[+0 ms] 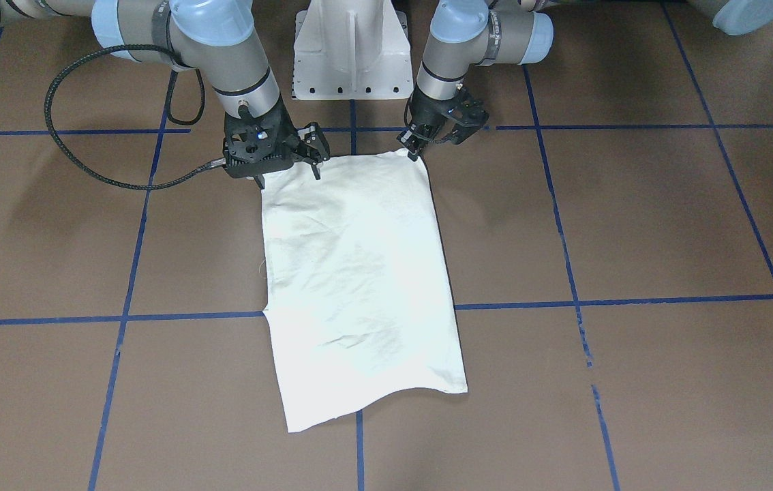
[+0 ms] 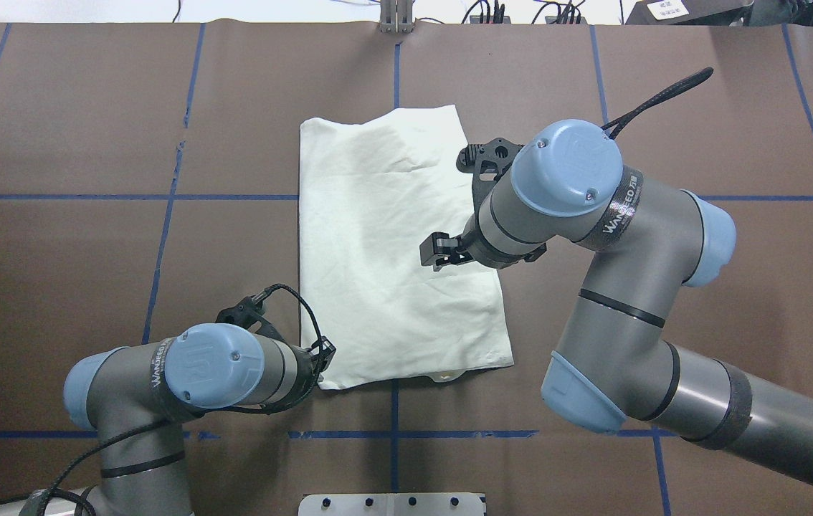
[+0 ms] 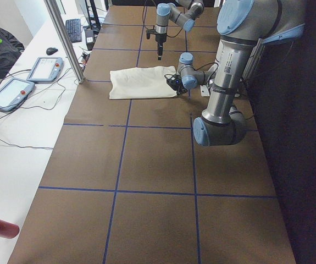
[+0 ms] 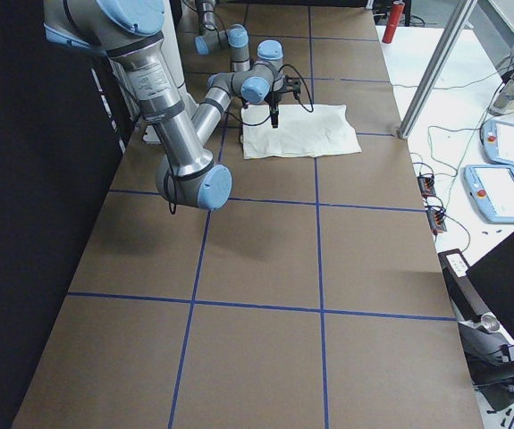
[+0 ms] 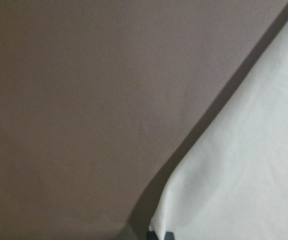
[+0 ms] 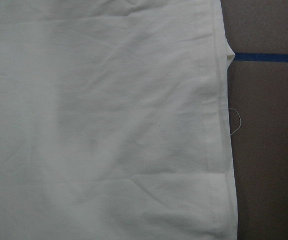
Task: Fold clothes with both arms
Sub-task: 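Grasp the near shirt corners with both grippers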
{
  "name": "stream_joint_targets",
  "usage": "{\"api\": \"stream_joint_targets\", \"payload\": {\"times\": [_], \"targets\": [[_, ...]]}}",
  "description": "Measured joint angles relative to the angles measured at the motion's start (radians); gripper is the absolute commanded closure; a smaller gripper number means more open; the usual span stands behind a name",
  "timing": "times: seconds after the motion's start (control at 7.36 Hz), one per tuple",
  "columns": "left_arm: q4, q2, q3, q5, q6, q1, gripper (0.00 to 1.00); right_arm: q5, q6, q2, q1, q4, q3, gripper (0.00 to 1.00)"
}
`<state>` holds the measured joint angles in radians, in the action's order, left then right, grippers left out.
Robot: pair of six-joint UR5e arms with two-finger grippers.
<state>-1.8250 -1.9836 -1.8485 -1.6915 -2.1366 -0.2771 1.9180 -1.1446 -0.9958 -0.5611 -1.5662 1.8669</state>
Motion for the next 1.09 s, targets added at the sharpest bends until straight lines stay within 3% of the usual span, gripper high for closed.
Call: {"api": "stream_joint_targets", "payload": {"times": [0.27, 0.54, 1.09], "targets": [[0.037, 0.004, -0.042, -0.002, 0.045, -0.001, 1.0, -0.002, -0.065, -0.001, 0.013, 0.0, -0.001, 0.0], [0.102, 0.004, -0.096, -0.006, 0.092, -0.003, 1.0, -0.017, -0.297, -0.002, 0.07, 0.001, -0.001, 0.0], [0.118, 0.005, -0.109, -0.006, 0.116, -0.004, 1.0, -0.191, -0.682, -0.035, 0.208, 0.002, -0.014, 0.0]]}}
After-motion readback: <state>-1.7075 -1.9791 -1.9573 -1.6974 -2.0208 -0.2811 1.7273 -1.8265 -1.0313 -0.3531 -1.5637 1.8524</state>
